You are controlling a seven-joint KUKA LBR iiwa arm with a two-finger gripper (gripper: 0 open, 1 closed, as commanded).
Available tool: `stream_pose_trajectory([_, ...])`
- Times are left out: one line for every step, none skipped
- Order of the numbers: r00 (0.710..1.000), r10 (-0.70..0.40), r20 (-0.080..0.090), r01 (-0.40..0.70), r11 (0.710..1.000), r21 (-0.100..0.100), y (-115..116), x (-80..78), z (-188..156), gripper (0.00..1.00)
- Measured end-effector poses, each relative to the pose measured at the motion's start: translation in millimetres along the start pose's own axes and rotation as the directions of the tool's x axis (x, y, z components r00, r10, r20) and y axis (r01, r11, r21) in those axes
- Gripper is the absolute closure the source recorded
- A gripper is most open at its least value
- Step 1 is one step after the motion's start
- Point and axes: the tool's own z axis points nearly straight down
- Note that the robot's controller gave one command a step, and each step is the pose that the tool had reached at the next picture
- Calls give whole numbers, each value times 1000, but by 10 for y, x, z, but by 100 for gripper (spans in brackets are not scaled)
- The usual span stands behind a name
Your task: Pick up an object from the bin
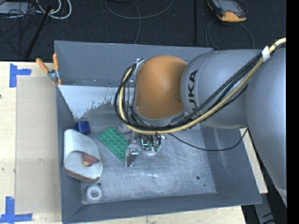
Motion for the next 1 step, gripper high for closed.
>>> stream_pose_trajectory([984,175,19,-175,985,-10,-82,-344,876,0])
